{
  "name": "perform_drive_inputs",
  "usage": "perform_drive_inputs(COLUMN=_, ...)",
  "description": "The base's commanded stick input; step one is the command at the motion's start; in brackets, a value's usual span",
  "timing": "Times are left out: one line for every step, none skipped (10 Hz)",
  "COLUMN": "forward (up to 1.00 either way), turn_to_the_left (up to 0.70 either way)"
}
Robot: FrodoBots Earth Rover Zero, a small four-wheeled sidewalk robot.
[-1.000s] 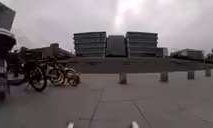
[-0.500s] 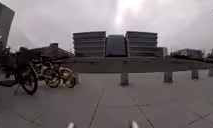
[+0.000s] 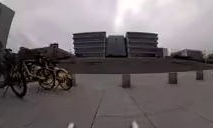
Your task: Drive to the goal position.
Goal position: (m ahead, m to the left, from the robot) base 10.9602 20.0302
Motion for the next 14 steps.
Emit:
perform_drive_inputs(forward=0.7, turn_to_the_left=0.0)
perform_drive_inputs(forward=0.7, turn_to_the_left=0.0)
perform_drive_inputs(forward=0.7, turn_to_the_left=0.0)
perform_drive_inputs(forward=0.7, turn_to_the_left=0.0)
perform_drive_inputs(forward=0.7, turn_to_the_left=0.0)
perform_drive_inputs(forward=0.7, turn_to_the_left=0.0)
perform_drive_inputs(forward=0.7, turn_to_the_left=0.0)
perform_drive_inputs(forward=0.7, turn_to_the_left=0.0)
perform_drive_inputs(forward=0.7, turn_to_the_left=0.0)
perform_drive_inputs(forward=0.7, turn_to_the_left=0.0)
perform_drive_inputs(forward=0.7, turn_to_the_left=0.08)
perform_drive_inputs(forward=0.7, turn_to_the_left=0.27)
perform_drive_inputs(forward=0.7, turn_to_the_left=0.14)
perform_drive_inputs(forward=0.7, turn_to_the_left=0.0)
